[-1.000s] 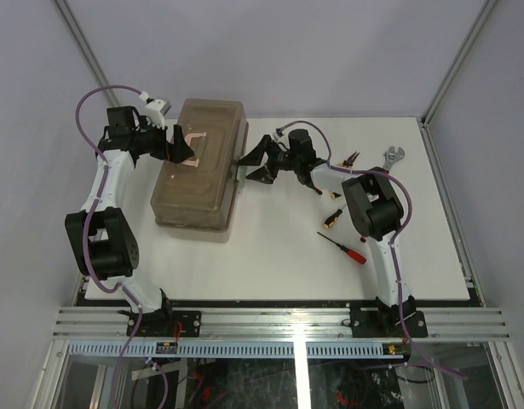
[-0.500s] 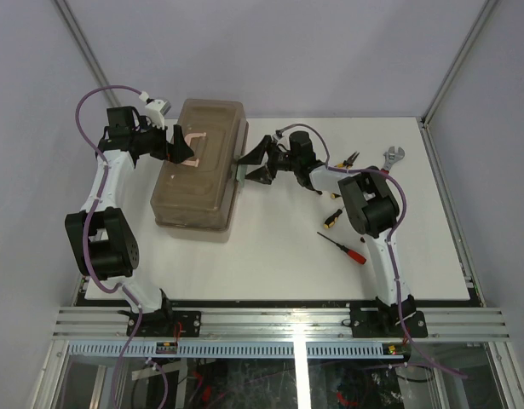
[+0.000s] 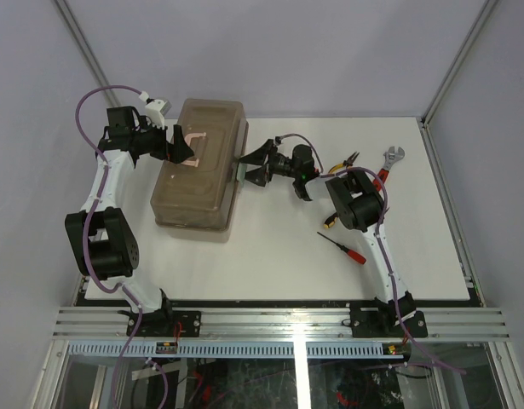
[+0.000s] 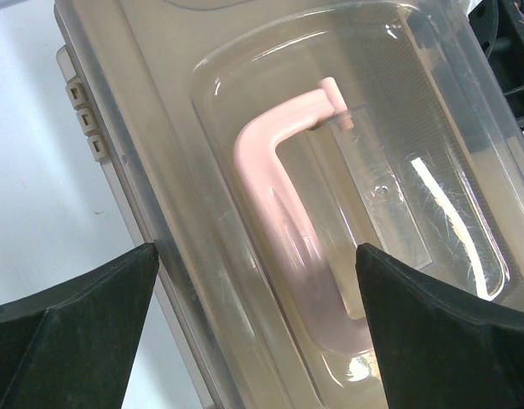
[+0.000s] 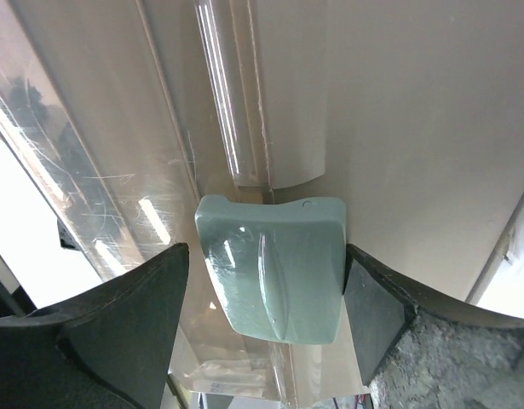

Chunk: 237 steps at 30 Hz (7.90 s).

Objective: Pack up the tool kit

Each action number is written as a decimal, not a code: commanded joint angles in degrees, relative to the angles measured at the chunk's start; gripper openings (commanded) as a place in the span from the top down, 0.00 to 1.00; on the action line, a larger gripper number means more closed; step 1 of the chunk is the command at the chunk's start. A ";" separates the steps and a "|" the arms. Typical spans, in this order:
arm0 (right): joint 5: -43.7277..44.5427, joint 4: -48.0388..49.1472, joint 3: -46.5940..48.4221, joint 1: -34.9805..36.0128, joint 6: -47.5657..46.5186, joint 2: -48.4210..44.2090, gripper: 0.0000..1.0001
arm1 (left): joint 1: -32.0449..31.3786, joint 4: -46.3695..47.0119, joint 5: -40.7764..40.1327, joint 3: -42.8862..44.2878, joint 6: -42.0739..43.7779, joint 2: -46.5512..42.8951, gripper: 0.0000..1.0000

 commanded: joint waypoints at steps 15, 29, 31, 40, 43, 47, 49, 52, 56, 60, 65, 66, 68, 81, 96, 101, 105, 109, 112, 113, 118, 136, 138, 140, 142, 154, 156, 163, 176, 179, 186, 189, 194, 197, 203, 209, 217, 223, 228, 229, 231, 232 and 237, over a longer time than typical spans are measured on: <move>0.80 22.71 5.99 2.69 12.27 -5.52 0.24 | -3.43 -18.68 -7.08 -8.22 6.79 8.41 0.07; -0.60 21.98 -1.81 2.73 9.04 -10.81 0.25 | -3.72 -18.69 -6.93 -8.43 6.73 8.15 0.07; -1.19 20.37 -2.61 2.69 7.62 -11.72 0.24 | -3.69 -18.70 -6.86 -8.43 6.72 8.13 0.07; -2.65 11.41 -5.79 2.60 0.83 -14.72 0.22 | -3.78 -18.68 -6.72 -8.42 6.94 8.11 0.07; -2.84 9.87 -6.31 2.60 0.04 -14.94 0.22 | -3.78 -18.70 -6.74 -8.48 7.02 8.24 0.07; -2.95 -0.03 -8.21 2.35 -6.13 -17.03 0.21 | -3.81 -18.71 -6.74 -8.28 6.99 8.41 0.07; -2.92 -4.11 -8.80 2.18 -9.18 -17.89 0.21 | -3.81 -18.70 -6.61 -8.19 6.99 8.47 0.07; -2.18 -9.73 -9.61 1.89 -13.03 -19.03 0.21 | -3.79 -18.73 -6.55 -8.10 7.04 8.54 0.07; -0.35 -22.32 -9.75 1.42 -20.82 -21.45 0.21 | -3.81 -18.71 -6.44 -8.11 6.90 8.57 0.07; -0.72 -23.82 -9.78 1.12 -21.52 -21.61 0.21 | -3.85 -18.68 -6.58 -8.17 6.90 8.70 0.07; -2.59 -9.66 -10.49 1.18 -12.59 -18.07 0.22 | -3.85 -18.68 -6.56 -8.02 6.85 8.78 0.07; -2.70 -5.77 -10.66 1.15 -9.94 -17.06 0.22 | -3.79 -18.70 -6.59 -8.10 6.81 8.79 0.07; -2.50 -0.29 -10.75 1.23 -5.70 -15.08 0.22 | -3.84 -18.69 -6.62 -8.11 6.86 8.77 0.07; 0.35 20.84 -7.89 1.40 8.80 -7.47 0.23 | -3.80 -18.68 -6.74 -8.43 6.81 8.44 0.07; 1.52 13.11 -12.58 1.43 1.65 -9.68 0.18 | -3.87 -18.69 -6.76 -9.52 6.82 7.49 0.07; 2.18 8.74 -14.95 1.32 -1.61 -11.21 0.18 | -3.78 -18.68 -6.82 -10.14 6.98 7.14 0.07; 3.10 -0.41 -16.61 0.96 -7.35 -14.15 0.18 | -3.85 -18.67 -6.79 -10.52 7.08 6.86 0.07; 5.82 -16.89 -17.07 0.57 -18.35 -19.17 0.18 | -3.83 -18.65 -6.74 -10.33 7.12 6.84 0.07; 9.17 -30.96 -15.05 0.31 -27.62 -23.07 0.18 | -3.78 -18.68 -6.85 -10.05 7.02 7.05 0.07; 10.35 -34.55 -14.53 0.15 -29.79 -24.14 0.18 | -3.78 -18.65 -6.89 -9.89 7.03 7.16 0.07; 14.94 -42.34 -14.86 -0.92 -34.84 -29.48 0.16 | -3.85 -18.71 -7.64 -8.25 5.76 5.92 0.07; 15.79 -60.12 -9.67 -3.26 -47.52 -38.48 0.15 | -11.09 -21.87 -11.53 6.67 -1.77 -2.36 0.08; 14.96 -59.36 -8.63 -3.26 -47.50 -38.11 0.15 | -11.90 -21.98 -11.63 8.97 -3.26 -2.37 0.08; 14.10 -59.02 -7.52 -3.20 -47.59 -37.68 0.15 | -12.87 -22.74 -11.19 11.26 -4.16 -2.15 0.08; 13.32 -59.09 -6.24 -3.20 -47.93 -37.25 0.15 | -14.04 -23.57 -11.09 12.23 -4.26 -1.96 0.08; 14.76 -61.26 -4.75 -5.90 -48.76 -34.34 0.15 | -14.11 -21.25 -14.65 12.38 -5.88 -4.68 0.05; 14.61 -61.27 -5.19 -6.52 -48.91 -34.18 0.15 | -13.56 -21.23 -13.68 14.77 -6.88 -4.95 0.04; 14.37 -64.42 -4.16 -6.94 -51.18 -32.31 0.15 | -13.29 -20.23 -10.09 25.51 -11.46 -5.94 0.03; 15.38 -78.21 6.49 -6.72 -58.88 -26.67 0.15 | -0.39 -9.34 -21.99 9.48 -16.64 -6.47 0.01; 15.36 -79.30 7.94 -6.72 -59.38 -26.56 0.15 | 2.47 -7.11 -23.33 2.32 -15.05 -4.89 0.02; 15.13 -82.80 12.95 -6.69 -60.93 -25.42 0.14 | 4.13 -2.86 -24.62 -7.38 -13.35 0.53 0.03; 14.94 -85.56 16.62 -6.32 -61.80 -23.46 0.14 | 4.12 -1.62 -23.48 -9.23 -14.27 2.88 0.03; 15.05 -90.08 23.54 -4.71 -63.30 -19.71 0.14 | 3.14 -0.11 -22.37 -10.74 -15.44 5.15 0.04; 14.79 -91.04 25.58 -3.75 -63.12 -18.08 0.14 | 1.39 0.53 -22.33 -11.86 -15.26 6.01 0.03; 14.04 -90.46 25.84 -2.46 -62.43 -17.79 0.14 | -2.07 1.72 -20.97 -14.00 -15.87 6.41 0.04; 10.77 -85.79 24.51 -2.32 -60.18 -19.58 0.14 | -4.27 2.39 -19.65 -14.84 -16.27 6.70 0.04; 5.23 -80.83 27.68 -1.38 -56.31 -18.53 0.15 | -5.55 2.50 -19.10 -13.83 -16.27 7.30 0.04; 1.95 -77.31 29.17 0.01 -54.17 -17.33 0.15 | -6.03 2.04 -18.82 -13.61 -15.42 7.35 0.04; 0.95 -75.96 29.83 1.00 -53.21 -16.80 0.15 | -6.07 1.52 -18.63 -13.17 -14.82 7.55 0.04; 0.82 -75.76 29.83 1.19 -53.08 -16.72 0.15 | -6.12 1.40 -18.63 -12.97 -14.80 7.52 0.04; 0.35 -74.96 29.75 1.46 -52.68 -16.60 0.15 | -6.08 1.30 -18.68 -12.79 -14.66 7.52 0.04; 0.02 -74.08 29.69 1.57 -52.35 -16.59 0.15 | -6.08 1.33 -18.63 -12.81 -14.70 7.55 0.04; -2.41 -69.69 28.31 1.82 -49.48 -16.20 0.15 | -6.11 1.32 -18.10 -12.99 -15.05 7.70 0.04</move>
